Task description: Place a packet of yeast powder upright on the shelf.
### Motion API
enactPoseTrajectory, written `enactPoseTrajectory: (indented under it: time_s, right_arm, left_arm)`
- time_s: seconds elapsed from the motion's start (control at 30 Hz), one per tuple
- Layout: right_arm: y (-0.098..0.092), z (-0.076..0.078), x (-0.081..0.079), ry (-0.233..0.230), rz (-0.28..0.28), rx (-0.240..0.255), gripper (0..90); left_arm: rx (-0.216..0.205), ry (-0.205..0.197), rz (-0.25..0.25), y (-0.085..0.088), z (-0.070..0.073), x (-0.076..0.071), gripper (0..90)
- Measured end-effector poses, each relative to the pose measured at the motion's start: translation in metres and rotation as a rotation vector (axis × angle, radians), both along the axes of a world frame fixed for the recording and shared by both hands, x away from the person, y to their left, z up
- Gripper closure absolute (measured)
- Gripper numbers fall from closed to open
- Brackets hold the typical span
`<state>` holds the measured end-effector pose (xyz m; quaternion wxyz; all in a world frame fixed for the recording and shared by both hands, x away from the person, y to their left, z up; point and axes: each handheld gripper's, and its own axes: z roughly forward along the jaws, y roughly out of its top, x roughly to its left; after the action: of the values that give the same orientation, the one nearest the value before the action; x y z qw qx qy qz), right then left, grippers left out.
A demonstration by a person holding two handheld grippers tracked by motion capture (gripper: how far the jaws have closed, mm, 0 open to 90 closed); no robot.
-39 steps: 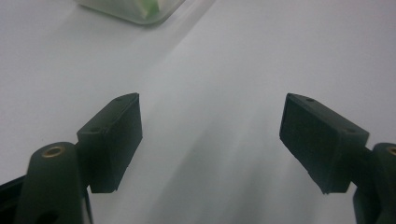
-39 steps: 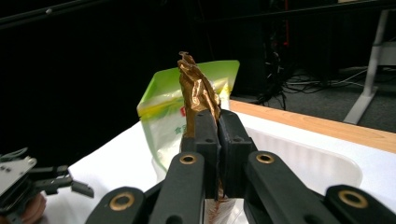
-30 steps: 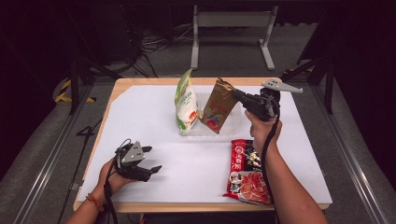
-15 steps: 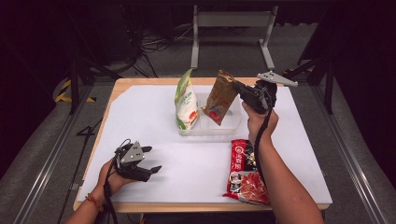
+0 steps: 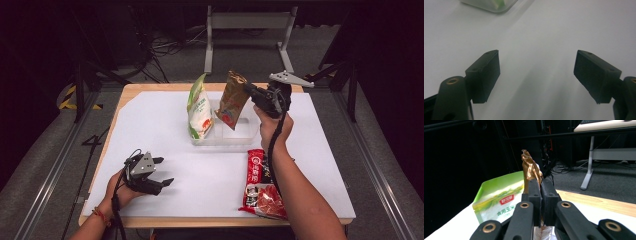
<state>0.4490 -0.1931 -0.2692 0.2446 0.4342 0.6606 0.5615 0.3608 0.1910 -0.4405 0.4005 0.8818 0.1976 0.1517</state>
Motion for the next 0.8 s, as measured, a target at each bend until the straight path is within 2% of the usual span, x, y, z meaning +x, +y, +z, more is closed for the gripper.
enactPoseTrajectory:
  time_s: [0.23, 0.43, 0.57, 0.7, 0.73, 0.77, 0.8]
  right_arm:
    - [0.017, 0.001, 0.004, 0.018, 0.011, 0.012, 87.8]
    - [0.022, -0.013, 0.013, 0.054, -0.028, 0.035, 87.8]
    - [0.02, -0.016, 0.015, 0.048, -0.057, 0.046, 87.7]
    - [0.016, -0.017, 0.014, 0.038, -0.092, 0.012, 87.6]
    - [0.014, -0.017, 0.014, 0.042, -0.093, 0.021, 87.7]
    - [0.012, -0.018, 0.014, 0.054, -0.084, 0.05, 87.8]
    - [0.012, -0.018, 0.014, 0.054, -0.084, 0.05, 87.8]
  left_arm:
    - [-0.001, 0.003, 0.0, 0.001, 0.0, 0.0, 22.0]
    - [0.001, 0.001, -0.004, 0.001, 0.0, -0.001, 22.0]
    - [0.0, 0.002, -0.004, 0.001, 0.0, 0.0, 22.0]
    - [0.0, -0.001, -0.006, 0.001, 0.0, 0.0, 22.2]
    - [0.003, 0.002, -0.006, 0.0, 0.0, 0.0, 22.2]
    - [0.005, 0.002, -0.005, 0.0, -0.001, 0.0, 22.2]
    - [0.005, 0.002, -0.005, 0.0, -0.001, 0.0, 22.2]
